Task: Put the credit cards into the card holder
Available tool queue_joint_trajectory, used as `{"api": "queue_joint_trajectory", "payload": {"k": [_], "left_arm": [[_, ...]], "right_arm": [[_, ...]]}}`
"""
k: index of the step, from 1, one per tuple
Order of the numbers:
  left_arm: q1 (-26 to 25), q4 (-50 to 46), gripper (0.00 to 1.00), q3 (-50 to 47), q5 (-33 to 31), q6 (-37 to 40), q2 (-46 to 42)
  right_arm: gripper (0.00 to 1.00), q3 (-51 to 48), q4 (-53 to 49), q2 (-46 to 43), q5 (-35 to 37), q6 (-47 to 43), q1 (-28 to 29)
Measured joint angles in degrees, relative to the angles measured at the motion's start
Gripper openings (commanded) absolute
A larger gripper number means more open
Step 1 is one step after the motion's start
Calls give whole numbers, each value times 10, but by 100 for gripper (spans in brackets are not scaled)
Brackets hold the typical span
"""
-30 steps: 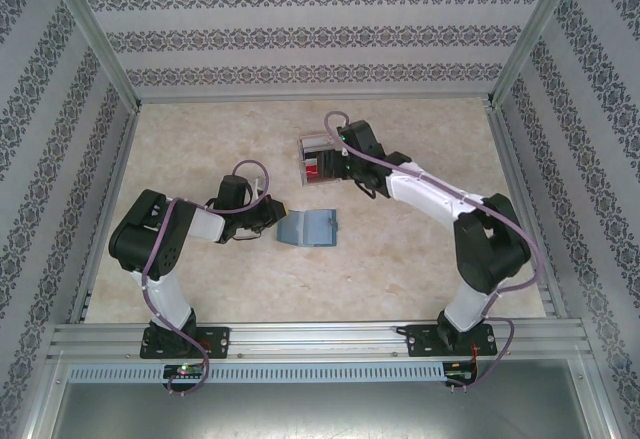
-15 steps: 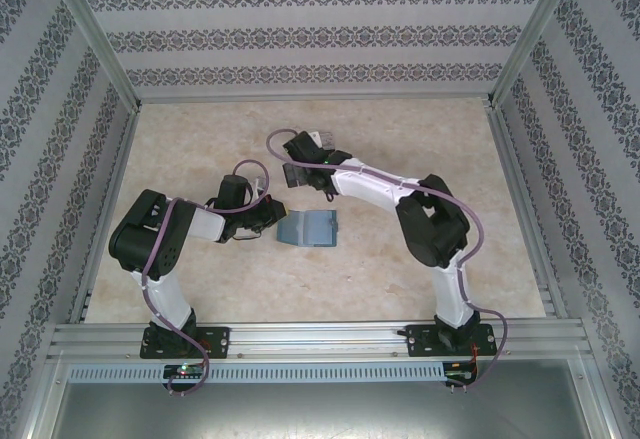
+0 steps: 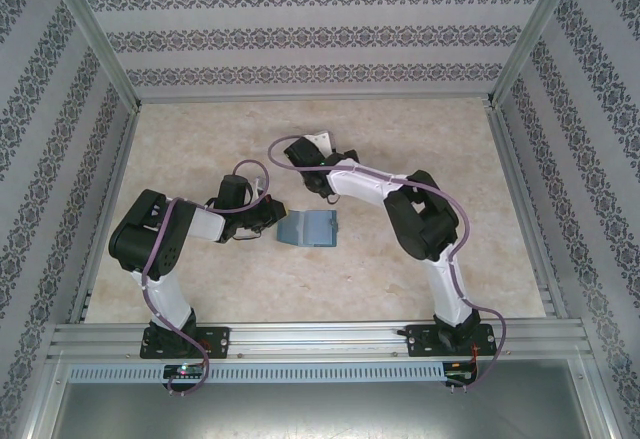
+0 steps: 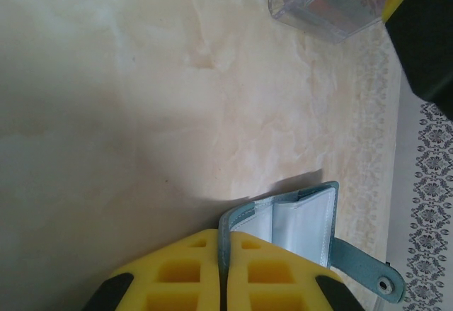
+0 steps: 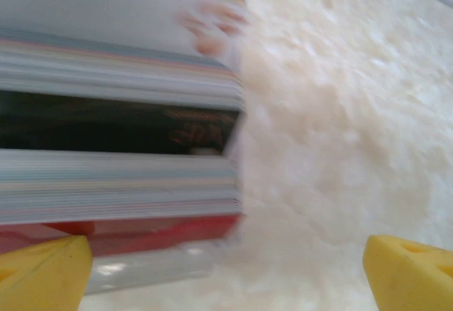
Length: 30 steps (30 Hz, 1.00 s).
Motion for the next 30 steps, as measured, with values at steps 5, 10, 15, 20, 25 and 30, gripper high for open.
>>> {"api": "queue_joint_trajectory", "payload": {"k": [5,10,15,20,25,30], "left_arm": [[0,0,0,0,0,0,0],[0,0,0,0,0,0,0],[0,0,0,0,0,0,0],[0,0,0,0,0,0,0],[0,0,0,0,0,0,0],[0,0,0,0,0,0,0]], "right_arm": [[98,-88,15,-61,-18,1,-44],[98,-126,71,-122,-139,-24,-50],[98,-84,111,-103,-218,-60,-11],[98,3,110,-23,-219,-82,14],[98,13,84,14,-152,-84,16],[98,-18,78,7,-71,-73,10]]}}
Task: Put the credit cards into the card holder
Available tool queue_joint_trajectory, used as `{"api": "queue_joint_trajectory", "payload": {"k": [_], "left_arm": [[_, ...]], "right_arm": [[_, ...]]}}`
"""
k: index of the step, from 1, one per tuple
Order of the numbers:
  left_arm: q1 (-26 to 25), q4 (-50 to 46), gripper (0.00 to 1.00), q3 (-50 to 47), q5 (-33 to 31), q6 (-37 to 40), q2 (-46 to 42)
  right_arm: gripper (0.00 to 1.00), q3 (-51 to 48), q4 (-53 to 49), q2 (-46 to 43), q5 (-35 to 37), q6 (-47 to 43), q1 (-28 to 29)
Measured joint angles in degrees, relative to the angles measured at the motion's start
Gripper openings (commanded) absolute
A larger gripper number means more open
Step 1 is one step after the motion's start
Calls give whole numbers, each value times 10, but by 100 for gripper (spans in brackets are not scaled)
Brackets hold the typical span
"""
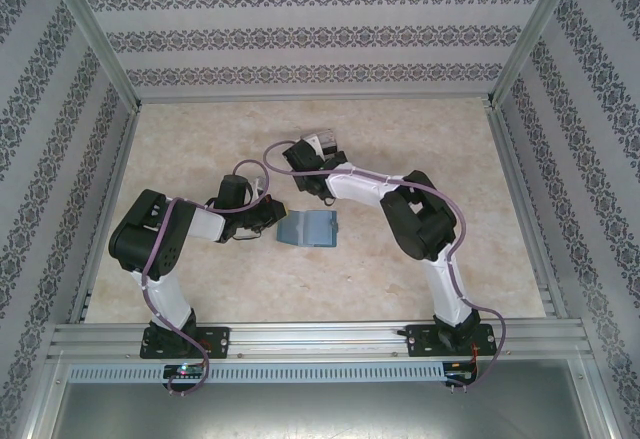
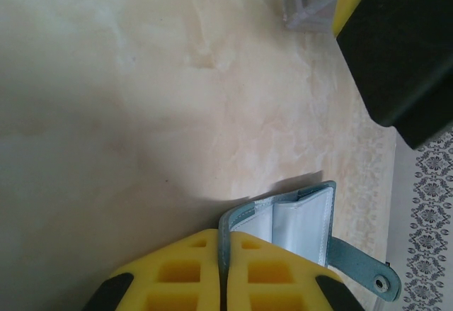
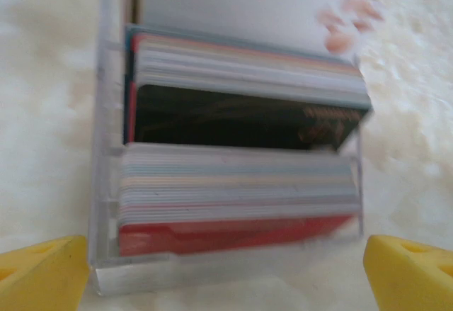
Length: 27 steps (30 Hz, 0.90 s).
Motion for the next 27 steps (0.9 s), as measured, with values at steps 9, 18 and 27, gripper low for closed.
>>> {"api": "queue_joint_trajectory", "payload": {"k": [9,18,27], "left_arm": [[0,0,0,0,2,-4,0],[0,-2,0,0,0,-4,-1],[0,-4,0,1,0,-4,-1]], "right_arm": [[98,-112,-21,-79,84,59,-95],[98,-152,14,-170,-56,80,-152],[91,-29,4,-137,-186,78,-109]]}}
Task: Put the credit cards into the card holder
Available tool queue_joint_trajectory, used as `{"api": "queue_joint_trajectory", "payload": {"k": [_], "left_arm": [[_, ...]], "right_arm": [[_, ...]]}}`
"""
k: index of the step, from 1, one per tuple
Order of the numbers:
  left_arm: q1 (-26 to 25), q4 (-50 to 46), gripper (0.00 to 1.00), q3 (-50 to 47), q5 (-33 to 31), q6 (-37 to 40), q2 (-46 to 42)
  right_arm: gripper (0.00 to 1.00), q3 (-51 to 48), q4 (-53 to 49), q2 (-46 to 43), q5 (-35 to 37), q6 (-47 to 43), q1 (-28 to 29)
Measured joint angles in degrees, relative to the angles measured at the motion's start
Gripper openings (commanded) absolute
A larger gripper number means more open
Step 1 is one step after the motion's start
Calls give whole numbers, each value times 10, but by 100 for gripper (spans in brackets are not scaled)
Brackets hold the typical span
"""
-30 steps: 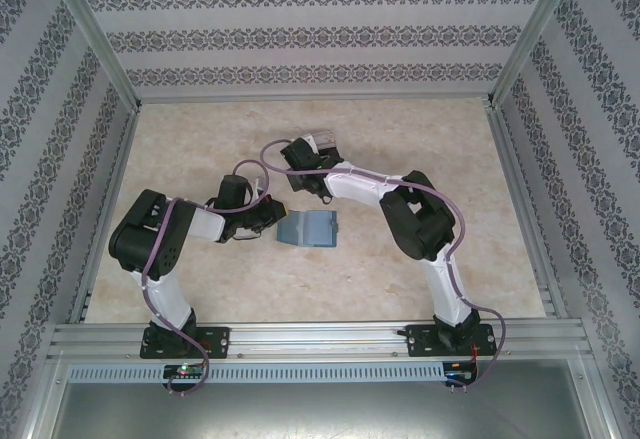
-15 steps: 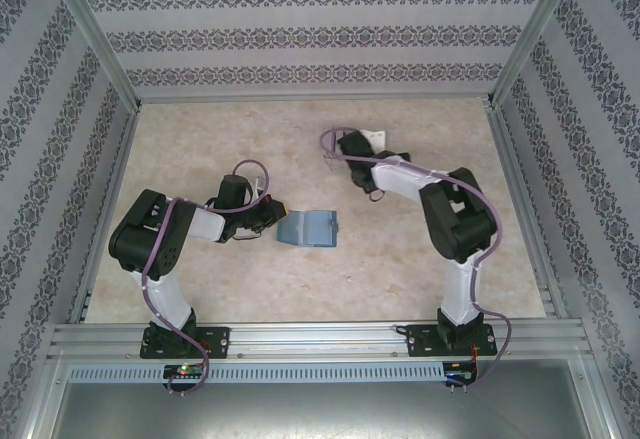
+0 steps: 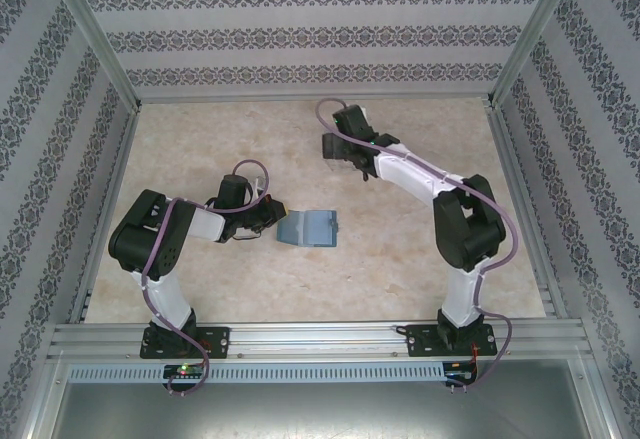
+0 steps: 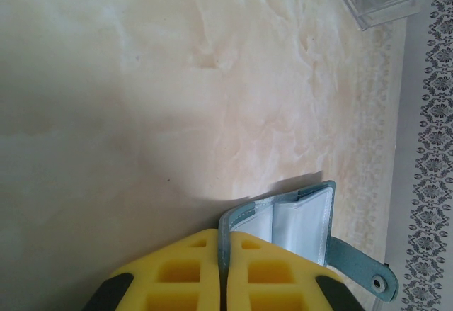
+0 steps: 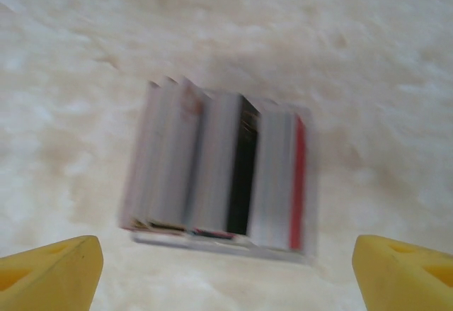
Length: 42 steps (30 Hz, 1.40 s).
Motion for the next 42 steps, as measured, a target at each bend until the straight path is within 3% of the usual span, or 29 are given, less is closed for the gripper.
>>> {"api": "queue_joint_trajectory", "payload": {"k": [8,15,23,34,42], "left_arm": [[0,-1,0,3,3,0,3],[0,-3,0,4,2,0,3],[0,-6,0,5,3,0,4],[0,-7,0,6,5,0,5],[0,-15,0,9,2,2,3]], "right_arm": [[86,140,-55,117,73,-3,46],[64,192,-106,185,133,-2,49],[43,216,-129,194,151,-2,49],[46,223,-151,196,144,-3,45],[31,269,-164,237,133,-3,45]]}}
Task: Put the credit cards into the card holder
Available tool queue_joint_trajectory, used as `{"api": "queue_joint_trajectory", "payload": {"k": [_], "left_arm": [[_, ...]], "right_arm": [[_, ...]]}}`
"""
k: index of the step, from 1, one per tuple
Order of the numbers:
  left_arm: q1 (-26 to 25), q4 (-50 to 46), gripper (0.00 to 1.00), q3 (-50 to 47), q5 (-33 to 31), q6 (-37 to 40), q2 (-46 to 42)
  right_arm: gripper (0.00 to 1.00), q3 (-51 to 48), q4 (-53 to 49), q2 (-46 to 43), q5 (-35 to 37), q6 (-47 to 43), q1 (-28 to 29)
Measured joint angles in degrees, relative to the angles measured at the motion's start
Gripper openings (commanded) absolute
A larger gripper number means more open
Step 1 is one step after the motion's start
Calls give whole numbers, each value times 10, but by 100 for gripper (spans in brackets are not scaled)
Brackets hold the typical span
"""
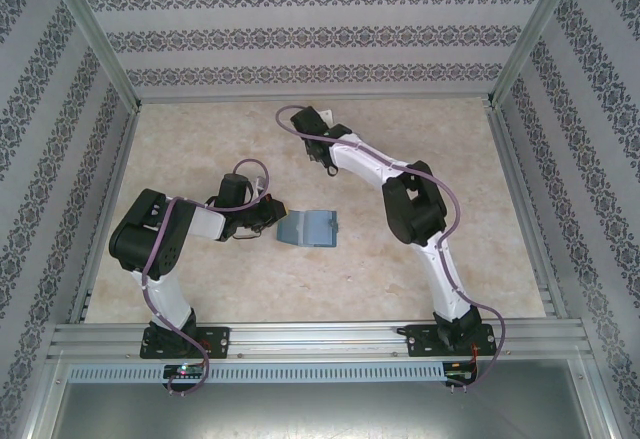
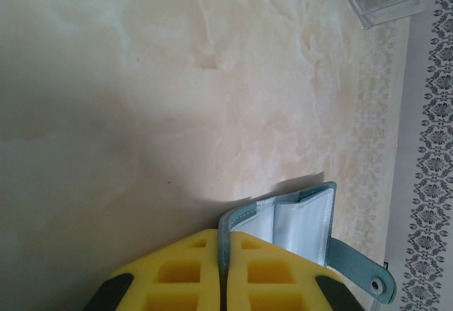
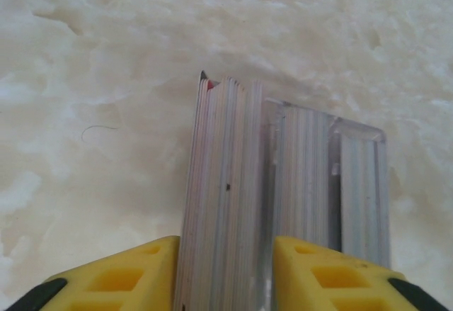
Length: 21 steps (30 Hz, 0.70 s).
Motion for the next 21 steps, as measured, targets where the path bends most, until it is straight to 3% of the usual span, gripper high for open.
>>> {"api": "queue_joint_trajectory", "payload": {"k": [6,9,17,21], "left_arm": [[0,-12,0,4,-2,6,-1],[0,-12,0,4,-2,6,-1],[0,-15,0,7,0,6,0],[0,-16,0,7,0,6,0]], "right_arm": [[19,6,-16,2,-2,0,0],[17,-1,-20,-5,-5,3,0],[18,-97,-38,-73,-14,36,12],[29,-159,-43,-116,-14,63,31]]}}
